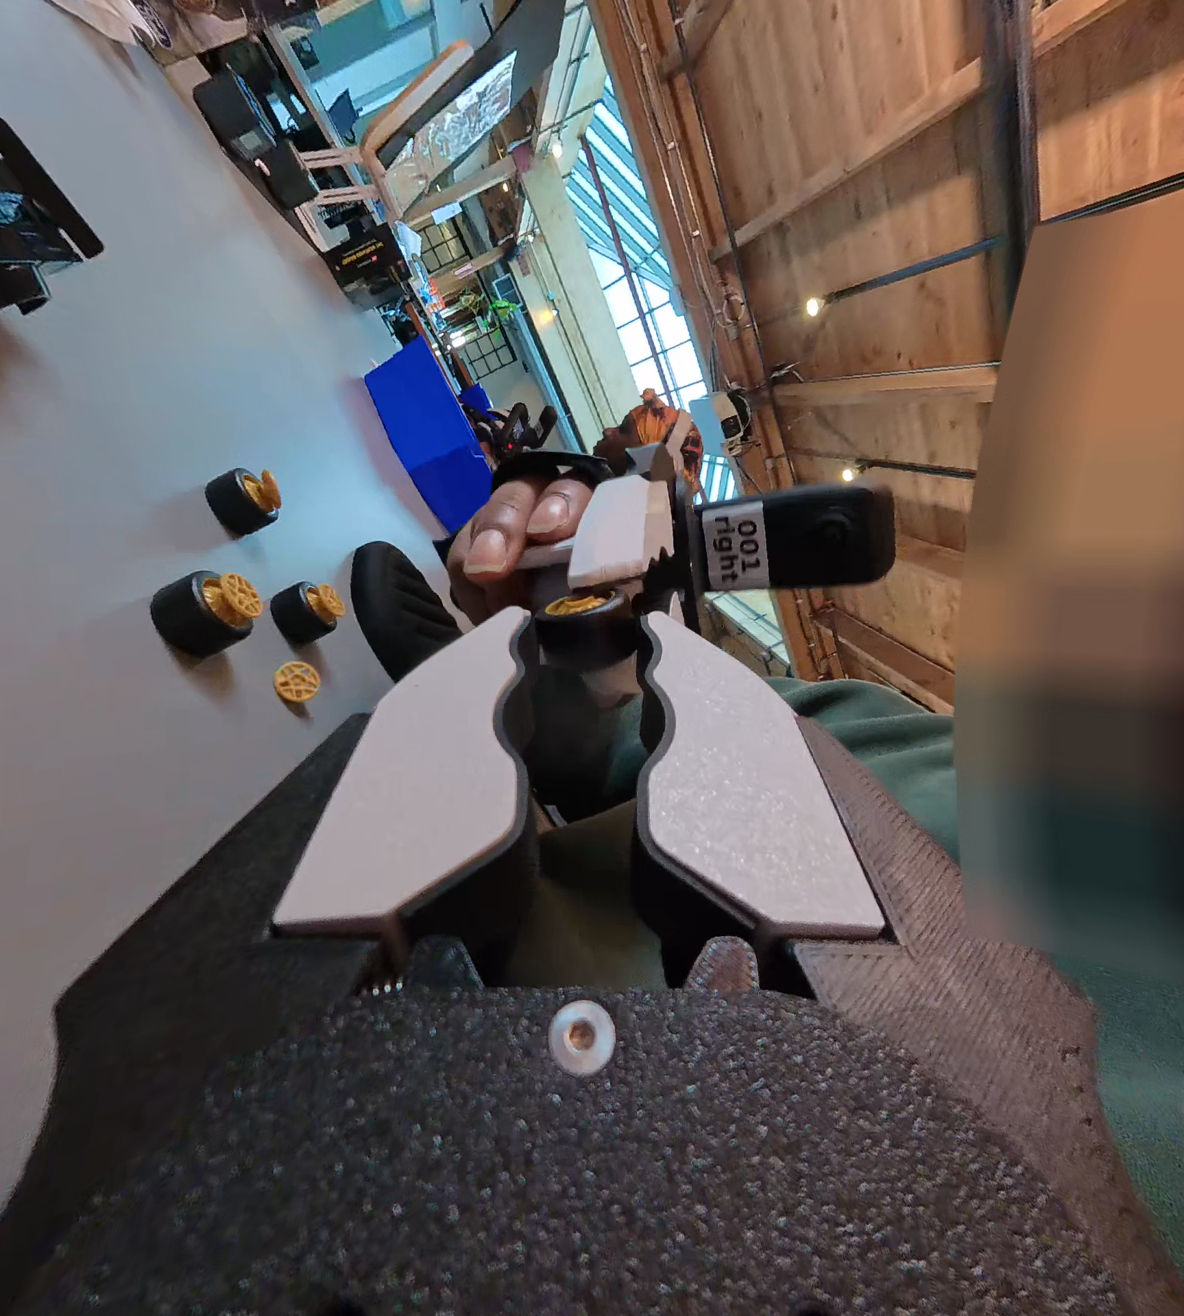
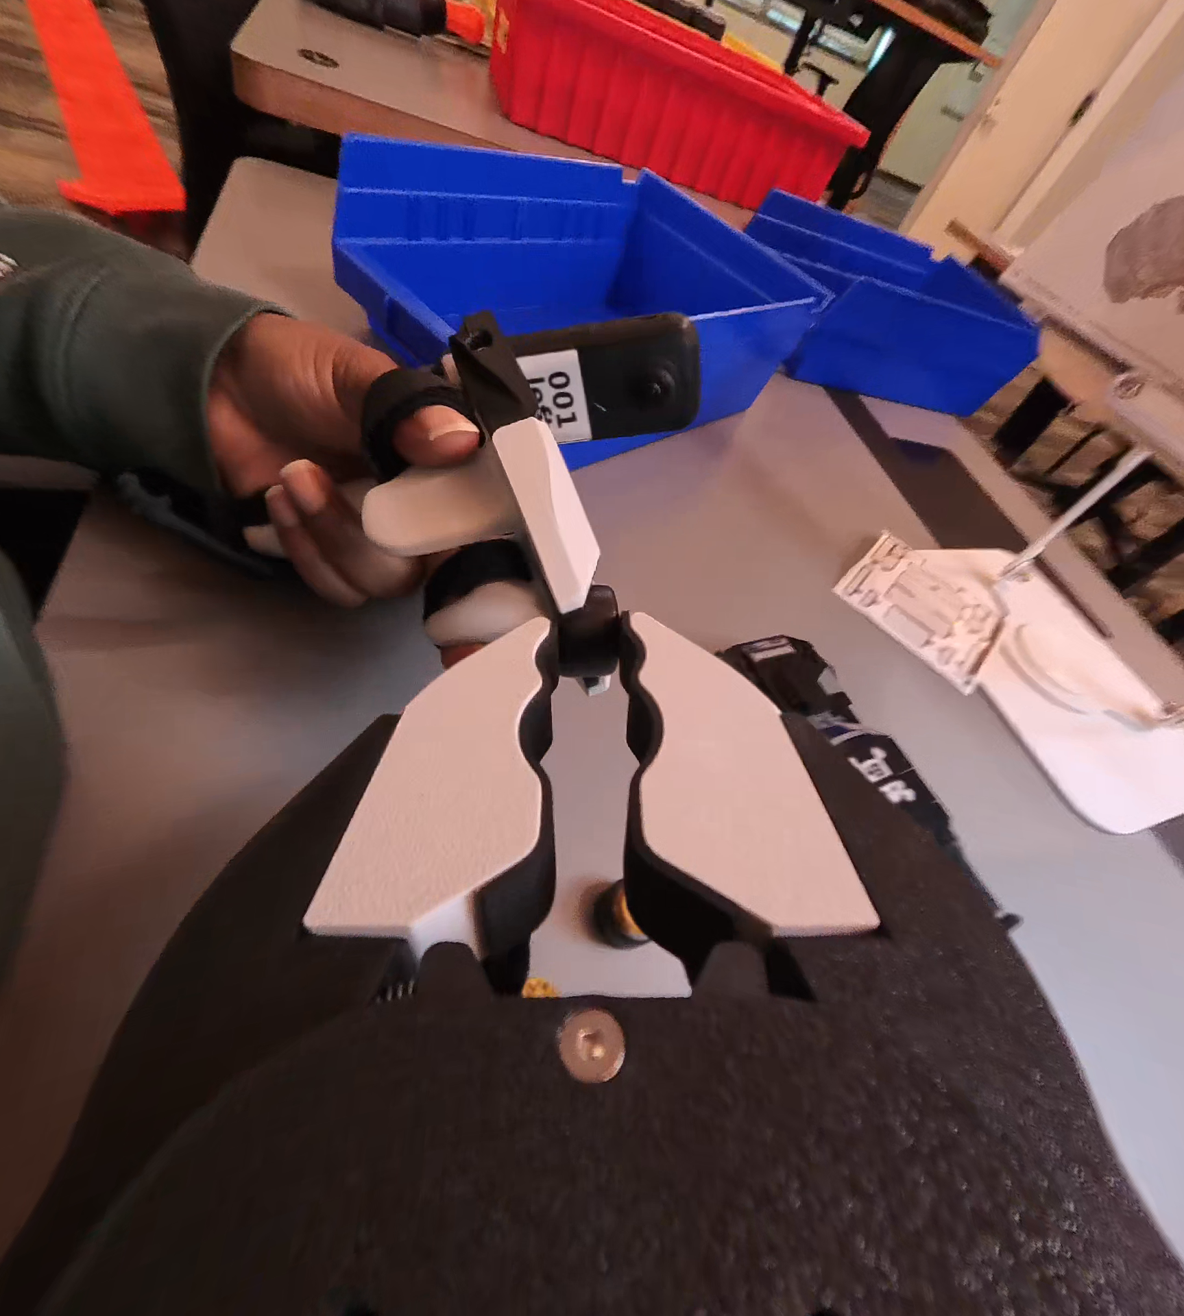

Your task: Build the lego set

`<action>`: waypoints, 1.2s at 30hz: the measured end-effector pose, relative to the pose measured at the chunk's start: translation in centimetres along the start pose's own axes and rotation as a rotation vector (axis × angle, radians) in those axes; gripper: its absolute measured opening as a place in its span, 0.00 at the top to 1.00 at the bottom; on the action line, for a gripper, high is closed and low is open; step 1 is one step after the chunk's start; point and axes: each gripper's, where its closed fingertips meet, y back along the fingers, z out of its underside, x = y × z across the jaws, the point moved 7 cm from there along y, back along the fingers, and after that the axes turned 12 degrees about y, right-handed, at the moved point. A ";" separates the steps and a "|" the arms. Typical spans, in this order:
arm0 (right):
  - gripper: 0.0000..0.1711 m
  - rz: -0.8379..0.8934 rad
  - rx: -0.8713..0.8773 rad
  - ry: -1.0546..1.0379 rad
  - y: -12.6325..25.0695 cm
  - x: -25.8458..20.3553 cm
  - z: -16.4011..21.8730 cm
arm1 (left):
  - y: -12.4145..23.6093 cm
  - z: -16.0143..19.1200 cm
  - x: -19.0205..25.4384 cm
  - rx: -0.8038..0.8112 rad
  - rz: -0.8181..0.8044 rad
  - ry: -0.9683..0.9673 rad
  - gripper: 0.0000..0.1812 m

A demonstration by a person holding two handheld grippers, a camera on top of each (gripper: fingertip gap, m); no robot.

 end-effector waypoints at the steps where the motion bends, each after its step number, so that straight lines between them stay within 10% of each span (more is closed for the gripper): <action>1: 0.91 -0.029 0.015 -0.074 0.1 0.2 0.0 | 0.0 0.1 0.1 -0.005 -0.003 -0.026 0.85; 9: 0.91 -0.419 0.280 -1.081 1.2 2.0 1.0 | 0.5 0.7 3.8 -0.044 -0.305 -0.791 0.78; 16: 0.91 -0.604 0.397 -1.393 0.2 0.8 0.9 | -0.8 1.8 5.0 -0.171 -0.534 -1.384 0.76; 36: 0.91 -0.584 0.366 -1.469 -0.3 0.1 2.5 | -1.3 2.1 3.2 -0.208 -0.540 -1.501 0.86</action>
